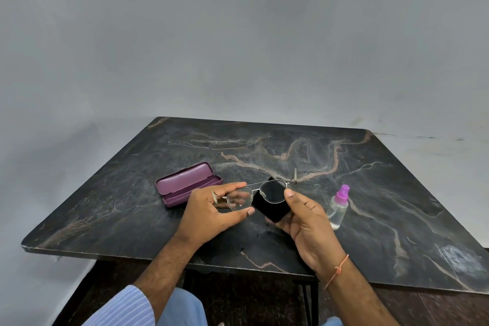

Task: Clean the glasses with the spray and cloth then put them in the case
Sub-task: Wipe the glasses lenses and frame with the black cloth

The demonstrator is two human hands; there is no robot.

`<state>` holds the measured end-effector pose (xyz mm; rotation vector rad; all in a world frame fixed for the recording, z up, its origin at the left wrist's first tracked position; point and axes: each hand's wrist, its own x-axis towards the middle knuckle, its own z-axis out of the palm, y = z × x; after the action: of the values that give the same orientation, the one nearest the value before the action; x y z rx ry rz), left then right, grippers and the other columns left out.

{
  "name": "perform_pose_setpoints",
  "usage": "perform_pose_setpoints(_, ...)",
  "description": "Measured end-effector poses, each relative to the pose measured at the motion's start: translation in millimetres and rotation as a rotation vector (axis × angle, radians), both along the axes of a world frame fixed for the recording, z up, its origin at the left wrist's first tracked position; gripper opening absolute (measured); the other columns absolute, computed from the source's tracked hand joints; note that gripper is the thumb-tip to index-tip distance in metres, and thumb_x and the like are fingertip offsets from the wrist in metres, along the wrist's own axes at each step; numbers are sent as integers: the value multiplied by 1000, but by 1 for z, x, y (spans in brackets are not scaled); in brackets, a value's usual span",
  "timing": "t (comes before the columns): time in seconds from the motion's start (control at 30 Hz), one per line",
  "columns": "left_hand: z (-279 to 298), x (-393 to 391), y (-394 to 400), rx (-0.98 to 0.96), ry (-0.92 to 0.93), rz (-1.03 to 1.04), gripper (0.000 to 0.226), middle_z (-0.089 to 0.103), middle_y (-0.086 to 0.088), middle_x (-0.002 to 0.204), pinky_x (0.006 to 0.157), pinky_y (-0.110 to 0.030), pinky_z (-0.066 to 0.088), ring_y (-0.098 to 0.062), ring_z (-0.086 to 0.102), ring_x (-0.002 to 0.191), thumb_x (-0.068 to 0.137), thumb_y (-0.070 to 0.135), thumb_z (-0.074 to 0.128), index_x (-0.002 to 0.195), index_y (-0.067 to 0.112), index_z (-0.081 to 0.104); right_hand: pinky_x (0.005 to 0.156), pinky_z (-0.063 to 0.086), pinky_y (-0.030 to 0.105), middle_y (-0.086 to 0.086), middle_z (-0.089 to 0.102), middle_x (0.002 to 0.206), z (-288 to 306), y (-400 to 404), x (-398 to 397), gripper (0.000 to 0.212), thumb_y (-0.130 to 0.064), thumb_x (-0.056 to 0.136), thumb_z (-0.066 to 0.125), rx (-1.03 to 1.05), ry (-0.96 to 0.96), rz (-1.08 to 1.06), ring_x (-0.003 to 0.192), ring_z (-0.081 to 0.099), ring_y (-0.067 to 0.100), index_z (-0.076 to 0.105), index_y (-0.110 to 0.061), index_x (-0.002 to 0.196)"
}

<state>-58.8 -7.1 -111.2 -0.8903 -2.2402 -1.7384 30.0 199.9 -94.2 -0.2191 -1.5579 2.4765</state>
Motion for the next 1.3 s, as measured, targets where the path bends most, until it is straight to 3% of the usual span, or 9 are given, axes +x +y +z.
perform_pose_setpoints(0.17,-1,0,1,18,-1,23,61,85,13,112,94,-32,67,-9,83,102,76,18,100,132,22,77,81,66,38,21,82,102,-2,-2,-2,19,-23,89,74,-14,27,-104,92,81,27,83,-7,91)
perform_pose_setpoints(0.23,-1,-1,1,0,3,22,61,85,13,112,95,-32,67,-8,83,102,76,18,100,132,22,77,88,65,43,22,81,105,-3,-2,-2,14,-18,90,75,-25,35,-141,96,81,30,83,-8,95)
perform_pose_setpoints(0.37,-1,-1,1,-38,32,15,61,85,15,112,97,-36,67,-7,83,102,76,23,100,132,23,77,78,67,34,20,81,110,-1,0,-1,17,-4,100,63,-92,47,-112,97,81,26,78,-2,109)
perform_pose_setpoints(0.5,-1,-1,0,-10,22,13,61,85,14,114,96,-36,67,-8,83,104,76,20,99,133,24,76,89,65,41,24,79,118,0,1,-1,27,-16,103,61,-35,-13,-23,105,79,31,77,0,117)
perform_pose_setpoints(0.77,-3,-1,1,-6,72,42,62,85,13,115,94,-34,67,-7,83,103,77,21,100,134,19,76,88,66,42,21,82,103,-1,-3,-1,11,-16,91,74,-37,26,-163,94,81,29,83,-9,91)
perform_pose_setpoints(0.93,-3,-2,1,-3,125,72,61,85,13,114,95,-32,67,-6,82,103,77,20,100,133,19,77,75,67,32,22,82,103,5,-6,0,19,-9,101,65,-54,13,-100,93,82,28,83,-5,94)
perform_pose_setpoints(1.07,-2,-1,2,5,130,77,62,85,13,114,94,-29,66,-5,82,103,76,20,100,133,20,77,80,68,35,19,82,96,3,-5,-2,20,-21,94,72,6,-12,-116,87,81,25,84,-9,85)
perform_pose_setpoints(1.2,-2,0,2,21,81,57,62,85,13,114,95,-29,66,-8,83,103,75,19,100,132,25,76,85,67,35,27,80,108,-1,-2,-3,34,-23,103,63,25,-13,-48,99,80,32,78,8,104)
perform_pose_setpoints(1.3,-3,-1,2,6,71,45,62,85,13,114,95,-32,67,-8,83,104,75,19,100,132,23,77,93,64,39,26,80,110,0,-1,-2,40,-27,108,55,64,-30,11,105,79,35,79,5,105)
